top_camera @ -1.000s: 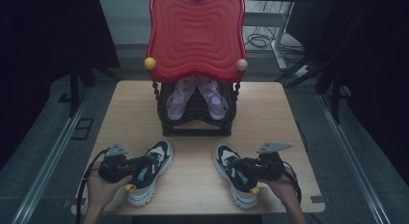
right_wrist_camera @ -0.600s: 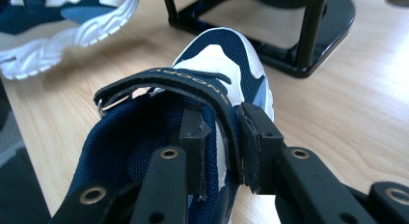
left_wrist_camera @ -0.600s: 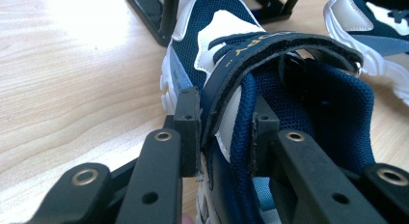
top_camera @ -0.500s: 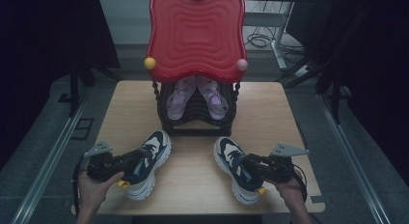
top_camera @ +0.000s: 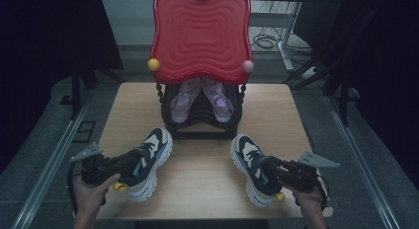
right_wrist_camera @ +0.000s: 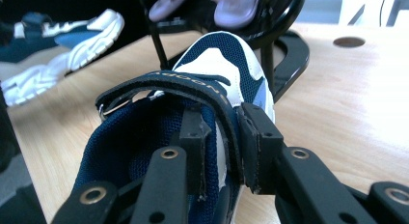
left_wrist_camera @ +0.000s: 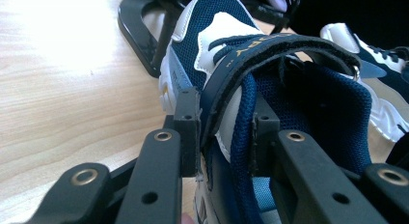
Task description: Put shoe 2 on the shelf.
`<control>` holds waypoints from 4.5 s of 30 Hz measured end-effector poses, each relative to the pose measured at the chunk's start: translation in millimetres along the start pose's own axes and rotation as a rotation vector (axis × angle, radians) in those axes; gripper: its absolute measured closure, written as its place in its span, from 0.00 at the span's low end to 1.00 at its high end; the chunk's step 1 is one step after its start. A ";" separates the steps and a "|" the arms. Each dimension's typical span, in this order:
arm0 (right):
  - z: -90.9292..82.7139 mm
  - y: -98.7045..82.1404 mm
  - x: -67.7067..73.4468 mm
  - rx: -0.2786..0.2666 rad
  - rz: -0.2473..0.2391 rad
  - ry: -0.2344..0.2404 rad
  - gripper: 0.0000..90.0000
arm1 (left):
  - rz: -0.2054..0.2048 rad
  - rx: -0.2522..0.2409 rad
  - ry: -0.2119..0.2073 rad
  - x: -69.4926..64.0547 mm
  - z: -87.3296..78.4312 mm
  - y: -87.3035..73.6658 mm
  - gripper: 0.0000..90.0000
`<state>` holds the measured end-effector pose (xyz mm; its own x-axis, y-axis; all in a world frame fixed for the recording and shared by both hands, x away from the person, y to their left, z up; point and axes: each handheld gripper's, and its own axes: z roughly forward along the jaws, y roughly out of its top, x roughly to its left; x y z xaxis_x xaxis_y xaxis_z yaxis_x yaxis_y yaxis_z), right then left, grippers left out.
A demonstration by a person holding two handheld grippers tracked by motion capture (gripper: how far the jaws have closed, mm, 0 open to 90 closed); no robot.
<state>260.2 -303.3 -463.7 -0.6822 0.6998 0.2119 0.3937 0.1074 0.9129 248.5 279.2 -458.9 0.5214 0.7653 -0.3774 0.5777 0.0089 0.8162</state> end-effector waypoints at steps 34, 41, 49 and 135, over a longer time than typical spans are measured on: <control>-13.3 28.4 -25.5 -0.319 0.109 -0.099 0.81 | -0.112 -0.242 -0.050 20.6 -14.4 29.1 0.80; -12.9 50.3 -26.7 -0.340 0.071 -0.133 0.81 | -0.120 -0.282 -0.075 27.0 -18.7 53.8 0.80; -16.2 81.6 -29.4 -0.407 0.044 -0.135 0.81 | -0.123 -0.309 -0.108 33.2 -19.3 84.6 0.80; -0.5 251.2 -32.2 -0.537 -0.031 -0.135 0.81 | 0.008 -0.449 -0.026 -10.0 -33.0 258.2 0.80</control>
<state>380.8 -299.2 -241.0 -0.5898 0.7900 0.1675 -0.0186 -0.2207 0.9752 371.6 295.1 -230.0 0.5434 0.7504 -0.3762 0.2464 0.2858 0.9261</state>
